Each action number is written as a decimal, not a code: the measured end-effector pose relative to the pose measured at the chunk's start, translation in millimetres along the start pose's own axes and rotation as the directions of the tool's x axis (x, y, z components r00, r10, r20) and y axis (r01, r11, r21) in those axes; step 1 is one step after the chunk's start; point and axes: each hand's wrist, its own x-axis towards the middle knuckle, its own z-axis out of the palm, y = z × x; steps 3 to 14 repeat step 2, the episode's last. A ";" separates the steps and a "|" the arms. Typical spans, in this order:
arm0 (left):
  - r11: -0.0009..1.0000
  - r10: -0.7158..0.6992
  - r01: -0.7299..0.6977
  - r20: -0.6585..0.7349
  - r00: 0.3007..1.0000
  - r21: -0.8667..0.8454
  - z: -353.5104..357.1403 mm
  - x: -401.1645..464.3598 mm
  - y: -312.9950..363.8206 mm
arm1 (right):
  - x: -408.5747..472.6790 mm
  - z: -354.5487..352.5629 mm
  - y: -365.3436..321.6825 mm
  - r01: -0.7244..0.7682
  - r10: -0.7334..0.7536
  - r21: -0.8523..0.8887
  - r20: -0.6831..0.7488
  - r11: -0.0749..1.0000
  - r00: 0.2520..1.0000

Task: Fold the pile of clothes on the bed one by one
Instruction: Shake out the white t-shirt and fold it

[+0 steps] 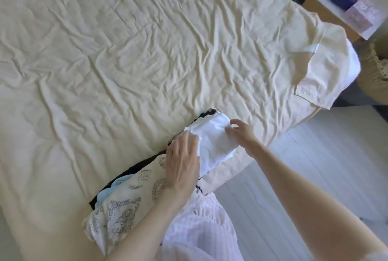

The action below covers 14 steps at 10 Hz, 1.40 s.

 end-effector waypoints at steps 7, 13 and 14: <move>0.967 0.162 -0.211 0.291 0.943 0.145 21.0 -0.7 2.2 | -11.5 -19.4 -6.6 0.059 -0.059 -0.050 0.000 0.997 0.998; 0.967 0.162 -0.211 0.291 0.943 0.145 21.0 -0.7 2.2 | -11.5 -19.4 -6.6 0.059 -0.059 -0.050 0.000 0.997 0.998; 0.967 0.162 -0.211 0.291 0.943 0.145 21.0 -0.7 2.2 | -11.5 -19.4 -6.6 0.059 -0.059 -0.050 0.000 0.997 0.998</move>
